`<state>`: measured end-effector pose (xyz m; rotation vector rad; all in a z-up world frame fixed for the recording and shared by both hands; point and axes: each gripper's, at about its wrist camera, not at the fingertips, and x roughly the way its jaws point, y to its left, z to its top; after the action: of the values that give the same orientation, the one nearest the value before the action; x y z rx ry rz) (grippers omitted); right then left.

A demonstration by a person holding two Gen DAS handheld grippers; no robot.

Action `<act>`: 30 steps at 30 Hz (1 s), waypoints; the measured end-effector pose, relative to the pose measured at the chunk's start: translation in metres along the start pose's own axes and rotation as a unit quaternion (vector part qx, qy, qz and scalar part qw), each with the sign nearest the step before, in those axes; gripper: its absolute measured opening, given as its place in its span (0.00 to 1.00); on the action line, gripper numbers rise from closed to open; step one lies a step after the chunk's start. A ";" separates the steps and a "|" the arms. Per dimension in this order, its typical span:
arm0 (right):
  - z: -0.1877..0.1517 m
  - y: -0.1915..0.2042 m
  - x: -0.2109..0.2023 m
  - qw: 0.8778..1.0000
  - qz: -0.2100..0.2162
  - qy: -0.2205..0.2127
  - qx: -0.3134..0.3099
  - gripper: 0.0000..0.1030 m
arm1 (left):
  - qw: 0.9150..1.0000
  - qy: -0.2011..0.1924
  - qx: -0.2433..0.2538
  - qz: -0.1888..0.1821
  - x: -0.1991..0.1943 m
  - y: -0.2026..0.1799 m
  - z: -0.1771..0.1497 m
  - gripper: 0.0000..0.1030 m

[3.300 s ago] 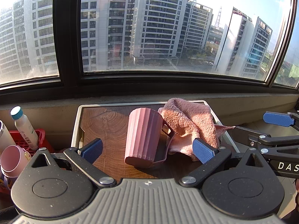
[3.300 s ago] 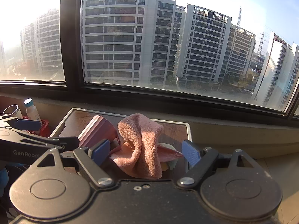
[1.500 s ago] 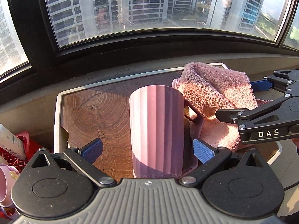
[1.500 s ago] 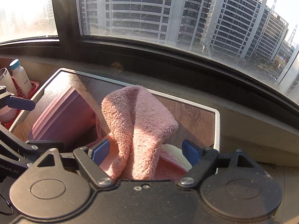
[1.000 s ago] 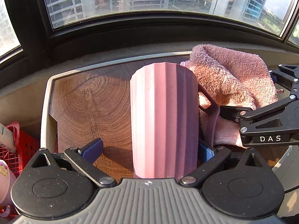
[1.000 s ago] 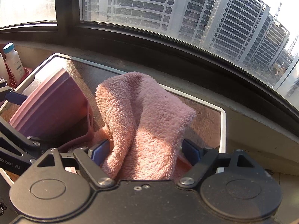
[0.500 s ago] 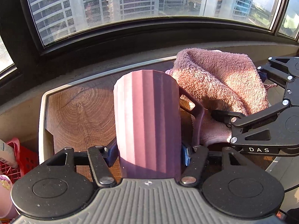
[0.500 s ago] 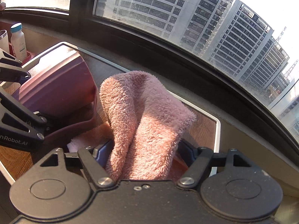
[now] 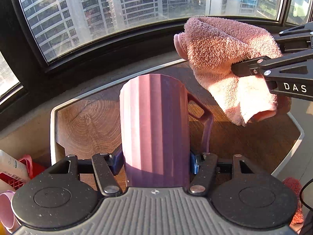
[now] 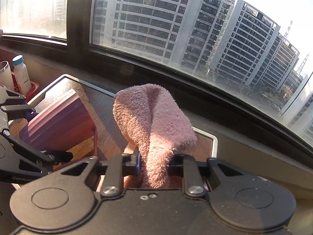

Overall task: Clean container
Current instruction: 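Lift the cup with the left tool while the right tool brings the towel onto it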

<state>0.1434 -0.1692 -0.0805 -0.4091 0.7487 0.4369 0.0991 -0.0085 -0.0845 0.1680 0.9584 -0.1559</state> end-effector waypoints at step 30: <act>0.021 -0.003 -0.039 0.998 0.052 -0.039 -0.008 0.21 | 0.999 -0.032 -0.001 -0.043 -0.029 -0.015 0.004 0.60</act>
<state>0.1314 -0.1702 -0.0380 -0.3682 0.6927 0.5538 0.0830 -0.0228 -0.0597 0.1193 0.9019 -0.2384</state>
